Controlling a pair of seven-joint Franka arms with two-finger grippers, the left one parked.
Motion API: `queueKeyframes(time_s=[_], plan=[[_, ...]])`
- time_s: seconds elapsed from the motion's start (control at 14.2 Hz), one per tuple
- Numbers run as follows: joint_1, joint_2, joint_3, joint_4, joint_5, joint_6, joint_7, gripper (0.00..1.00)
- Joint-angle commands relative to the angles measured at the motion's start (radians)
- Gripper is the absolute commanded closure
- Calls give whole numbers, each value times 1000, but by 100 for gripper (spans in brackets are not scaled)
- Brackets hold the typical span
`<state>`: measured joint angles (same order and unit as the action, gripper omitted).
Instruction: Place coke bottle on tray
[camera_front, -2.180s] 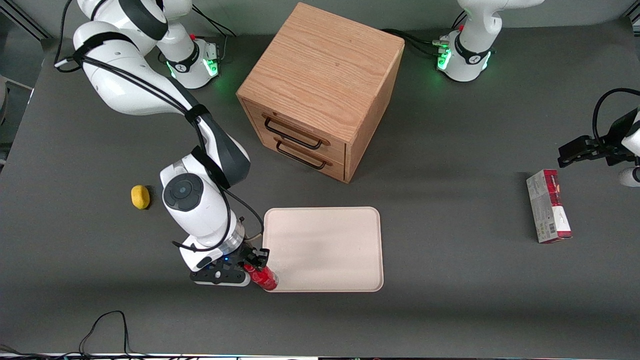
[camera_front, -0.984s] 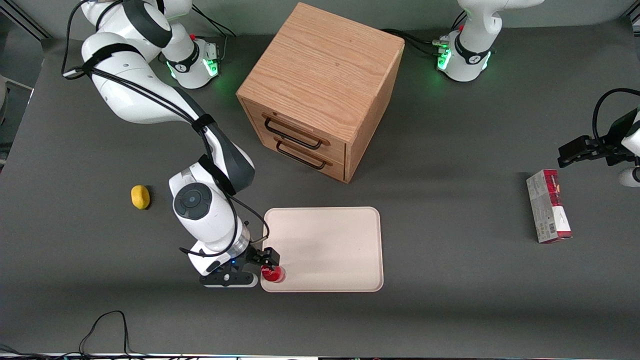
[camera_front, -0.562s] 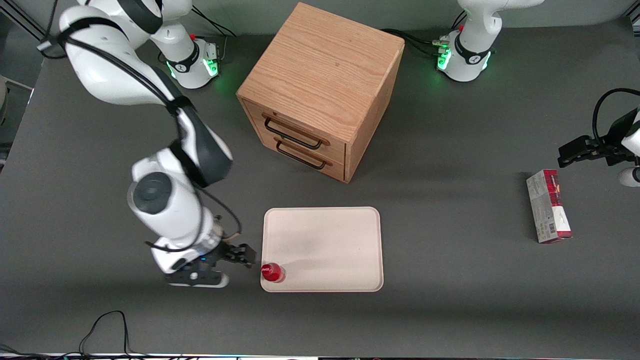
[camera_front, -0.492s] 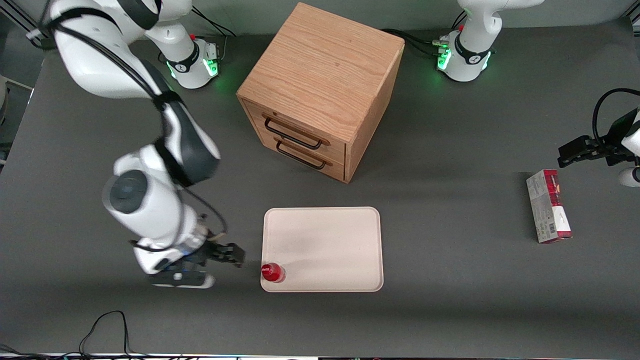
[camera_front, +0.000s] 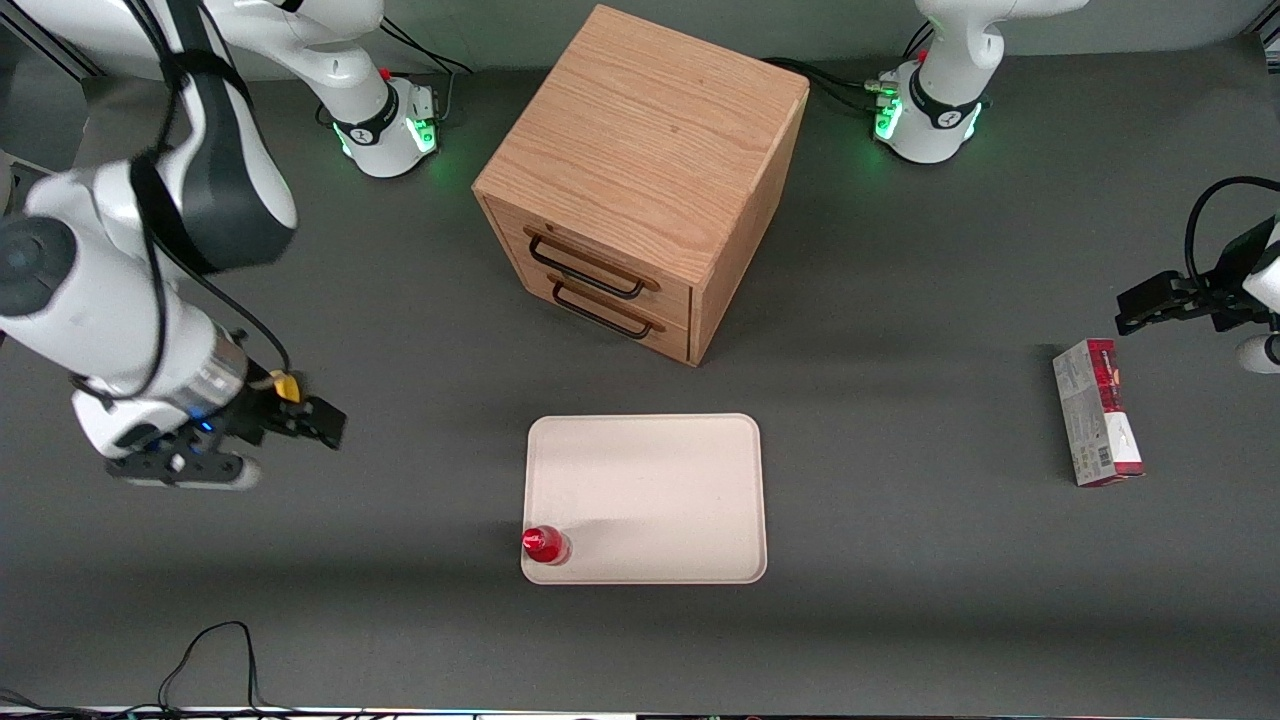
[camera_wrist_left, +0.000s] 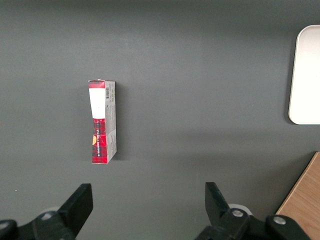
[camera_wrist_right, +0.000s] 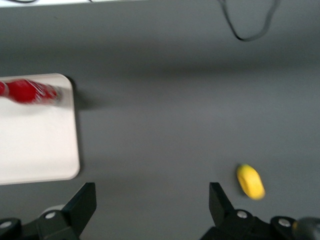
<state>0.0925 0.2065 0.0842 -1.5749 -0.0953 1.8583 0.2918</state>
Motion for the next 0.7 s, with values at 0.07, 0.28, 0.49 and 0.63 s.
queueKeyframes(time_s=[0.07, 0.28, 0.49, 0.63], plan=[[-5, -252, -89, -218, 58, -40, -104, 0], [-23, -314, -159, -221, 135, -120, -207, 0], [-27, -335, -164, -220, 129, -151, -209, 0], [-27, -340, -164, -217, 126, -177, -209, 0]])
